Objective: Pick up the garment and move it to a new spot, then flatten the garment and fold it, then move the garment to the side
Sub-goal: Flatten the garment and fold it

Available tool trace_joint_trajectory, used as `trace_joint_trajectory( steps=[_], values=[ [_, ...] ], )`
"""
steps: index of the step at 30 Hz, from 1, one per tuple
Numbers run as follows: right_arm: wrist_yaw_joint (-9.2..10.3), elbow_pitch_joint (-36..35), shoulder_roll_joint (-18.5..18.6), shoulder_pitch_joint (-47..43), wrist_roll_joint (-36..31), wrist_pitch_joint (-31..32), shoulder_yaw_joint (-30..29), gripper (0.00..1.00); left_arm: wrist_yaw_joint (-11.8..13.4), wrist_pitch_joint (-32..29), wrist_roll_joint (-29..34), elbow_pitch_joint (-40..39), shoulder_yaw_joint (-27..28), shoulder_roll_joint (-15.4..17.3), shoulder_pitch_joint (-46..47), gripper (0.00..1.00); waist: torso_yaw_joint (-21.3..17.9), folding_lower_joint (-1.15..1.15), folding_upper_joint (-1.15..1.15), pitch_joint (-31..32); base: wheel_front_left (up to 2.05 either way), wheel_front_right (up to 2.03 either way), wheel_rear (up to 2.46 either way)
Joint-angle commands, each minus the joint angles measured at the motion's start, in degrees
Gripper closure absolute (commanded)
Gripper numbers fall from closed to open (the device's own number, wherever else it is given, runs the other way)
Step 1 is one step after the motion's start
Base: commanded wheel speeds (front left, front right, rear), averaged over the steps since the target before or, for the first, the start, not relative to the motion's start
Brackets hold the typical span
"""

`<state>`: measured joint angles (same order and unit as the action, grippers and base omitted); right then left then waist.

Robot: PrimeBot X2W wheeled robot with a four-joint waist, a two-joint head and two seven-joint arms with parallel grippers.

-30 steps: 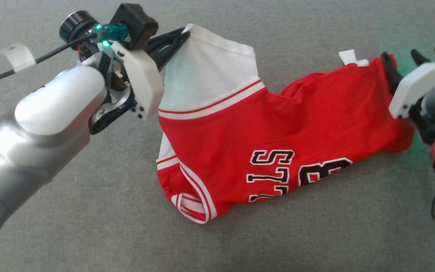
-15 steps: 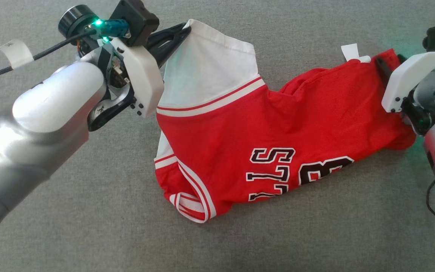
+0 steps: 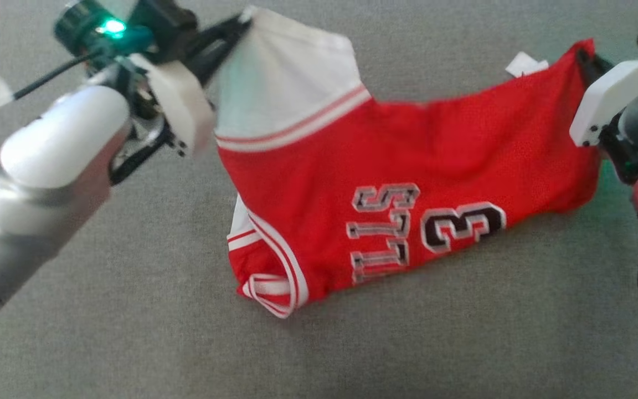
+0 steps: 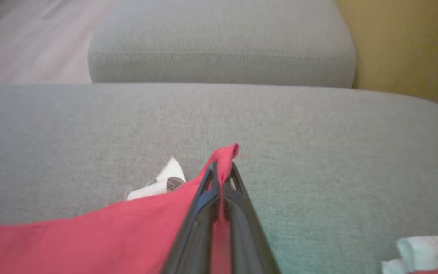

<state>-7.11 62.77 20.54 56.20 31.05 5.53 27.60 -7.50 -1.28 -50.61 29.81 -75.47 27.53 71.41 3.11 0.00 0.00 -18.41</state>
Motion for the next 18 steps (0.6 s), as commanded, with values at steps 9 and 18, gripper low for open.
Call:
trace_joint_trajectory(
  steps=[9,18],
  values=[
    [-0.37,-10.20,5.50,1.04,8.41,-11.99,0.45,1.00,5.37,15.64,2.84,8.08,9.99,3.14,4.98,1.00,-2.44,0.00,0.00,10.26,0.00,0.00,0.00],
    [-0.37,-25.84,12.74,-3.46,14.96,-16.24,2.38,1.00,6.21,16.26,5.17,1.09,17.16,6.95,2.49,1.00,-3.94,0.00,0.00,19.15,0.00,0.00,0.00]
  ],
)
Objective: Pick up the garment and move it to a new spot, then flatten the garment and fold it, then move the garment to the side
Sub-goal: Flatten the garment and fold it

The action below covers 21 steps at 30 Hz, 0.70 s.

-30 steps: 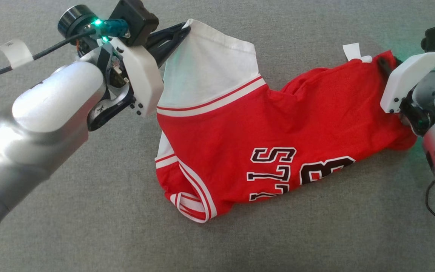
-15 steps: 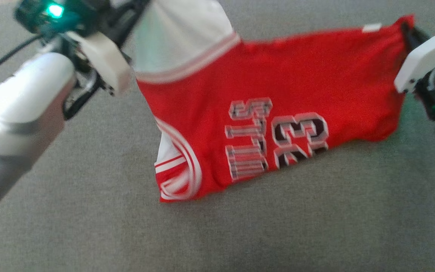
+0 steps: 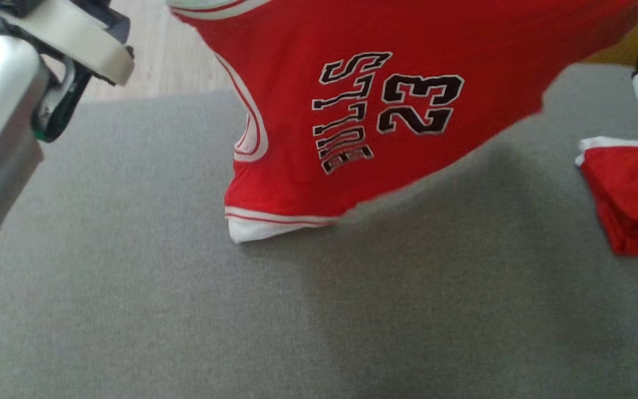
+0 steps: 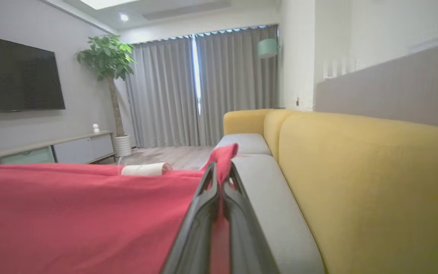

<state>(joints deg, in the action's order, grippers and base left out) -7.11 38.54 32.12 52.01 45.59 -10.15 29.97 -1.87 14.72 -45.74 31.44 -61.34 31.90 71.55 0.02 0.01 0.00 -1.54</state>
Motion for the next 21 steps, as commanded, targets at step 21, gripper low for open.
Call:
trace_joint_trajectory(
  steps=[21],
  values=[
    [-0.37,-4.65,-1.83,14.54,-3.75,8.48,-4.69,1.00,-1.07,-7.21,0.00,-1.43,7.32,2.32,12.90,1.00,-2.05,-0.01,0.00,-6.77,0.00,0.00,0.00]
  ],
)
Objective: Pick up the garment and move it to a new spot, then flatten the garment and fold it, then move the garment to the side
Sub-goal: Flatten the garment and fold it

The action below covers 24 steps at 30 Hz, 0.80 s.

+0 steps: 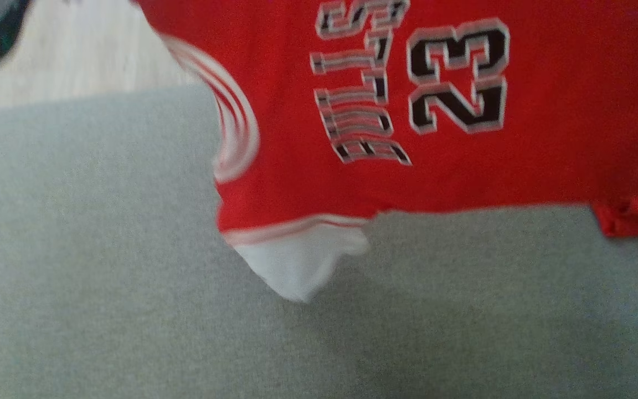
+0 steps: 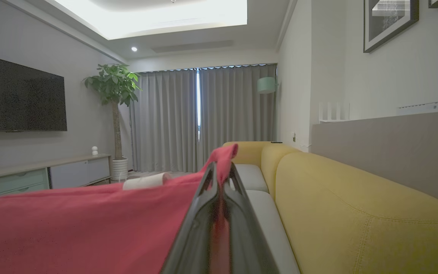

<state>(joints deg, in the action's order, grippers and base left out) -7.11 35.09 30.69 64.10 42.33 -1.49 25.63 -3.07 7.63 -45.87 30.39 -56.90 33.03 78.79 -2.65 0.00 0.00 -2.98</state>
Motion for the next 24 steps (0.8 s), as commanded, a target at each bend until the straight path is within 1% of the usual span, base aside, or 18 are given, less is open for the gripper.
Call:
trace_joint_trajectory(
  steps=[1,3,4,6,9,11,13,15,18,19,21,24],
  values=[
    [-0.37,0.08,-1.38,4.24,-1.41,-0.87,-0.39,1.00,-0.27,-0.39,0.32,1.57,2.84,-0.08,7.49,1.00,0.88,0.00,0.00,-7.44,0.00,0.00,0.00],
    [-0.37,2.72,-3.57,7.64,-2.24,-2.28,-0.87,1.00,-0.66,0.51,1.77,5.26,2.64,-2.47,11.55,1.00,1.22,0.00,0.00,-11.43,0.00,0.00,0.00],
    [-0.37,3.93,-4.44,9.56,-2.99,-3.28,-1.05,1.00,-0.36,1.56,2.78,7.02,2.77,-3.44,13.83,1.00,1.27,0.00,0.00,-13.38,0.00,0.00,0.00],
    [-0.37,6.42,-5.87,13.12,-4.71,-5.98,-1.41,1.00,0.70,4.17,5.40,10.22,2.94,-5.00,18.28,1.00,1.23,0.00,0.00,-16.39,0.00,0.00,0.00],
    [-0.37,10.81,-7.16,17.79,-7.55,-10.76,-2.83,1.00,3.91,6.93,8.96,13.87,4.77,-6.82,23.74,1.00,1.46,0.00,0.00,-18.75,0.00,0.00,0.00],
    [-0.37,13.00,-7.64,20.07,-9.26,-12.60,-4.31,1.00,5.61,7.29,11.38,13.69,6.93,-7.41,26.03,1.00,1.67,0.00,0.00,-19.33,0.00,0.00,0.00],
    [-0.37,13.91,-8.04,20.95,-10.38,-13.26,-5.21,1.00,6.46,7.33,13.84,10.33,10.38,-7.40,26.01,1.00,2.16,0.00,0.00,-19.59,0.00,0.00,0.00],
    [-0.37,13.81,-8.02,20.51,-11.32,-13.44,-5.47,1.00,5.62,7.34,15.37,7.44,13.32,-7.19,23.30,1.00,2.92,0.00,0.00,-19.86,0.00,0.00,0.00],
    [-0.37,12.84,-7.59,17.49,-11.83,-13.48,-6.71,1.00,3.09,7.35,16.28,4.63,16.44,-7.02,17.08,1.00,4.12,0.00,0.00,-20.38,0.00,0.00,0.00],
    [-0.37,12.68,-7.49,16.07,-11.90,-13.48,-6.95,1.00,1.97,7.35,16.75,3.70,16.88,-6.90,14.64,1.00,4.51,0.00,0.00,-20.59,0.00,0.00,0.00],
    [-0.37,12.44,-7.26,13.15,-12.07,-13.49,-7.44,1.00,0.52,7.36,16.99,1.77,18.32,-6.73,9.25,1.00,5.09,0.00,0.00,-20.96,0.00,0.00,0.00],
    [-0.37,12.68,-7.32,8.12,-12.32,-13.50,-7.31,1.00,-0.90,7.36,17.18,-1.99,20.43,-6.12,-0.13,1.00,5.45,0.00,0.00,-20.85,0.00,0.00,0.00]
  ],
)
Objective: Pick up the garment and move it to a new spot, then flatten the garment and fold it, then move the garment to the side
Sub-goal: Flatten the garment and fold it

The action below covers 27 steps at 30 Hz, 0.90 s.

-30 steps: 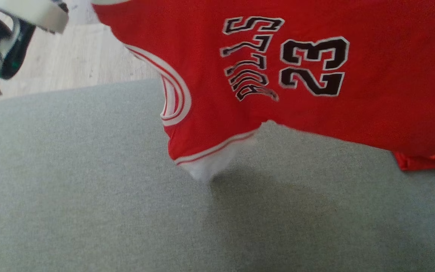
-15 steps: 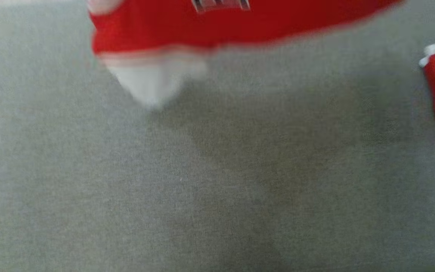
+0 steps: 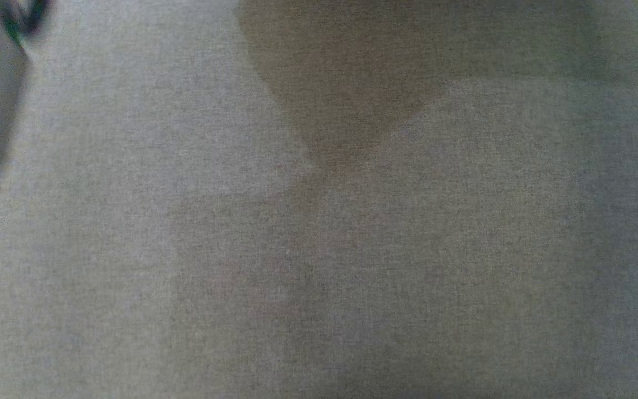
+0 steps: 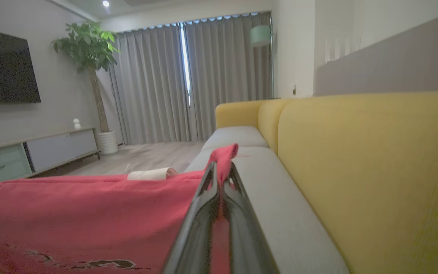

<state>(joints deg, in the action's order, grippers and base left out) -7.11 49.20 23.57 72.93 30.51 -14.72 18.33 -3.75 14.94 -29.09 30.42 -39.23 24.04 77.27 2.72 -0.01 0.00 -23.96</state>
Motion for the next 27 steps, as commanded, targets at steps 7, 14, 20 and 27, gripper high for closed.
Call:
trace_joint_trajectory(
  steps=[7,14,20,27],
  values=[
    [-0.37,-1.89,1.10,-13.30,1.55,-0.27,4.30,1.00,-3.37,0.06,-1.72,-12.49,2.89,5.59,-21.28,1.00,-0.71,0.01,0.00,2.78,0.00,0.00,0.00],
    [-0.37,-5.85,3.89,-25.11,5.87,-0.28,4.49,1.00,-3.63,0.06,-3.66,-20.59,0.71,11.42,-39.65,1.00,-2.29,0.01,0.00,7.95,0.00,0.00,0.00],
    [-0.37,-13.45,6.48,-38.64,9.95,-0.28,1.86,1.00,-1.58,0.04,-5.48,-27.85,-1.67,15.08,-55.22,1.00,-2.58,0.01,0.00,12.96,0.00,0.00,0.00],
    [-0.37,-22.10,8.07,-53.98,10.30,-0.28,-0.74,1.00,2.83,-2.78,-8.26,-36.50,-4.61,17.96,-68.21,1.00,-2.98,0.01,0.00,16.12,0.00,0.00,0.00]
  ],
)
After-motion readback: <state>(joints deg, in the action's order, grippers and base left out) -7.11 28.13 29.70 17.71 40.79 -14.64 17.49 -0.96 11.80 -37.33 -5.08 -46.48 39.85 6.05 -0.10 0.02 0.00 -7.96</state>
